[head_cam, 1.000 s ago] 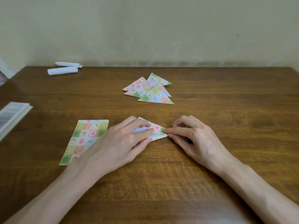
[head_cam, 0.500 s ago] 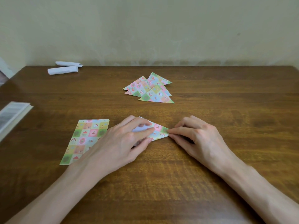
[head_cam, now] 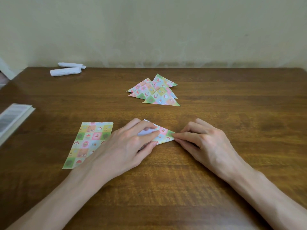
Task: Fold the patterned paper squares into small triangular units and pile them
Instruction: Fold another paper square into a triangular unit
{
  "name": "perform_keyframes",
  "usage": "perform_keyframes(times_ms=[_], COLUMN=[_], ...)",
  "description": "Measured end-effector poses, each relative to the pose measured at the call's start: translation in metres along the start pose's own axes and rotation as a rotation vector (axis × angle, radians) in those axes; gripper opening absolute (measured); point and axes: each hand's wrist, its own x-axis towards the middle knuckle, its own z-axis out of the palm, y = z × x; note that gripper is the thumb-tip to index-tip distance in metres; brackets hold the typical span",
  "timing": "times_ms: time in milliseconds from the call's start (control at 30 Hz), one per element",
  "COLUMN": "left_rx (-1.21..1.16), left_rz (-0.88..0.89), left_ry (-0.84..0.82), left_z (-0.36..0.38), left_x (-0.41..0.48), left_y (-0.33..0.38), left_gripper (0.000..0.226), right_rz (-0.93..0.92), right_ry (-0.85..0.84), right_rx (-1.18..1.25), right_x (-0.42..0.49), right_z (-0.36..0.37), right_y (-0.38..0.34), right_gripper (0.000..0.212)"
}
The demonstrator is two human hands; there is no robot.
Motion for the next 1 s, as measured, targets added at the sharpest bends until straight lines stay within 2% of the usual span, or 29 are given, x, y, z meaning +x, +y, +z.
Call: perform_keyframes(times_ms=[200, 433, 700, 800, 900, 1000], left_rx=[0.023, 0.040, -0.073, -0.098, -0.180, -0.223], left_rz=[0.008, 0.020, -0.095, -0.143, -0.290, -0.362], left_ry=[-0.001, 0.011, 0.017, 0.104, 0.238, 0.274], left_z=[0.000, -0.001, 0.002, 0.007, 0.014, 0.017], left_x=[0.000, 0.001, 0.002, 0.006, 0.017, 0.025], left_y=[0.001, 0.001, 0.003, 0.007, 0.015, 0.015], left_gripper=[0.045, 0.044, 0.042, 0.039, 0.036, 0.031], right_rz=[-0.054, -0.034, -0.038, -0.044, -0.052, -0.059], right_ry=[-0.032, -0.076, -0.106, -0.117, -0.122, -0.124], right_rx=[-0.074, -0.043, -0.050, -0.054, -0.060, -0.066], right_x=[0.001, 0.000, 0.001, 0.001, 0.002, 0.003], right_z=[-0.007, -0.013, -0.015, -0.017, -0.018, -0.018], right_y=[-0.006, -0.010, -0.012, -0.012, -0.012, -0.012], right_gripper=[0.025, 0.028, 0.030, 0.028, 0.028, 0.028])
